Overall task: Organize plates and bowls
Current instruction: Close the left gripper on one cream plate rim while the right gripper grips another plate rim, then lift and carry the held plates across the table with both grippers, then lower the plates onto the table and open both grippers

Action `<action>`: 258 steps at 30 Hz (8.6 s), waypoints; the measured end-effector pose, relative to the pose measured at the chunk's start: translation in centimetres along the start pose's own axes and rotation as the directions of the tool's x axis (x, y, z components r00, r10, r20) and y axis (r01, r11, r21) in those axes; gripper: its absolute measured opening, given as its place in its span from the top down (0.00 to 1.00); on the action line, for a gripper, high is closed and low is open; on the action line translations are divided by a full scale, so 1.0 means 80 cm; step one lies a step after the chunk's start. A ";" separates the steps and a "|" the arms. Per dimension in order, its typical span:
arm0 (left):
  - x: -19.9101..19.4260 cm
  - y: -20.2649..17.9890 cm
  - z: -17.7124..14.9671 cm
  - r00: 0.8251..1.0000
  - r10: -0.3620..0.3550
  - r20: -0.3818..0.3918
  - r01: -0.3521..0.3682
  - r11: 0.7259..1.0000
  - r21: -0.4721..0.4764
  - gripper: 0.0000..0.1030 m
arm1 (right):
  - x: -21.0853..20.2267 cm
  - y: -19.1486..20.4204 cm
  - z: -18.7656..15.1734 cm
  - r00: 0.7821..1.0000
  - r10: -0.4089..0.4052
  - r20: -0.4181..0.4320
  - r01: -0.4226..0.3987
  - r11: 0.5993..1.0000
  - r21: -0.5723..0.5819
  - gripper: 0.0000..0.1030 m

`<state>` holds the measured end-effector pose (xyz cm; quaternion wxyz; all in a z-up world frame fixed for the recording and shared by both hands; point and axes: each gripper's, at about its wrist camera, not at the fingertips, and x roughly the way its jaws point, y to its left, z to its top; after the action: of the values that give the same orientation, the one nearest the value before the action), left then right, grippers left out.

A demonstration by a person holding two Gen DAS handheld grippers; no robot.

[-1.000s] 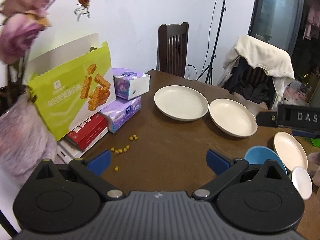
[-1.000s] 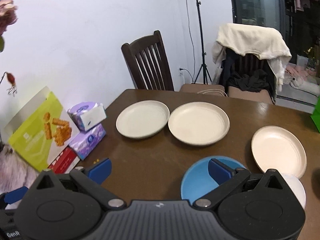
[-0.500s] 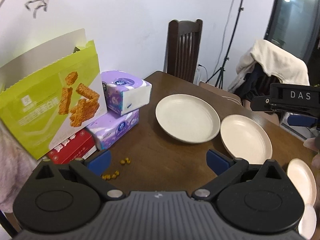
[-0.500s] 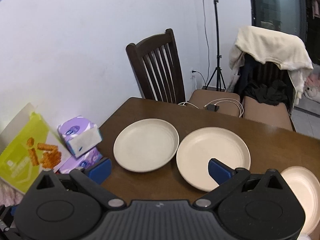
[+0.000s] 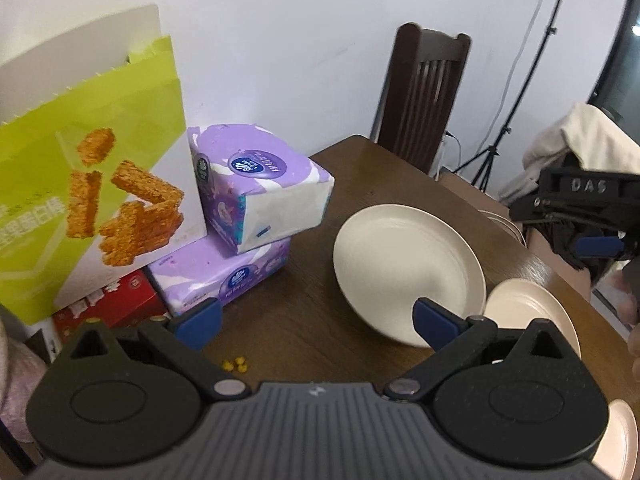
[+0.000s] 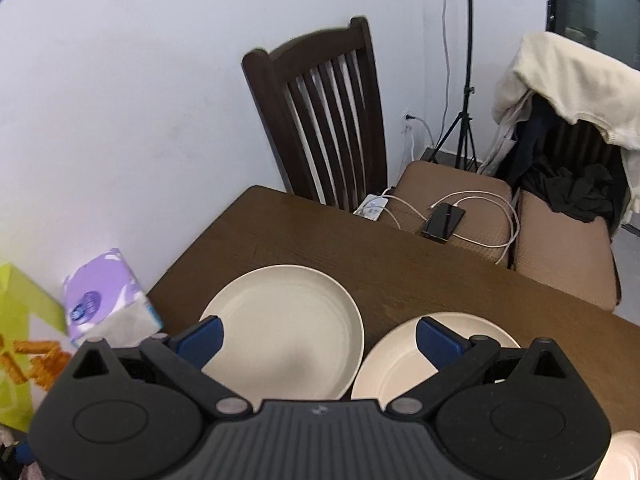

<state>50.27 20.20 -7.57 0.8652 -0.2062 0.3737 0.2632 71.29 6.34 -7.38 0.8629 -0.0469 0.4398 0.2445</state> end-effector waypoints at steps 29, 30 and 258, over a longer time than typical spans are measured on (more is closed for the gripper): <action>0.176 0.002 0.015 0.987 0.007 -0.159 -0.030 0.990 -0.138 0.25 | 0.195 -0.049 -0.017 0.990 0.021 -0.143 -0.024 0.999 -0.023 0.51; 0.180 0.002 0.017 0.987 0.004 -0.162 -0.027 0.990 -0.141 0.28 | 0.196 -0.050 -0.018 0.989 0.023 -0.144 -0.026 0.999 -0.021 0.51; -0.171 0.081 -0.352 0.902 -0.227 -0.368 0.323 0.920 0.224 0.53 | -0.271 -0.055 -0.589 0.998 -0.058 -0.001 0.056 0.951 0.304 0.78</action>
<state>23.23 5.53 -16.19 0.8378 -0.1750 0.5154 0.0430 27.95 -19.74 -19.70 0.8683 0.0745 0.4673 0.1491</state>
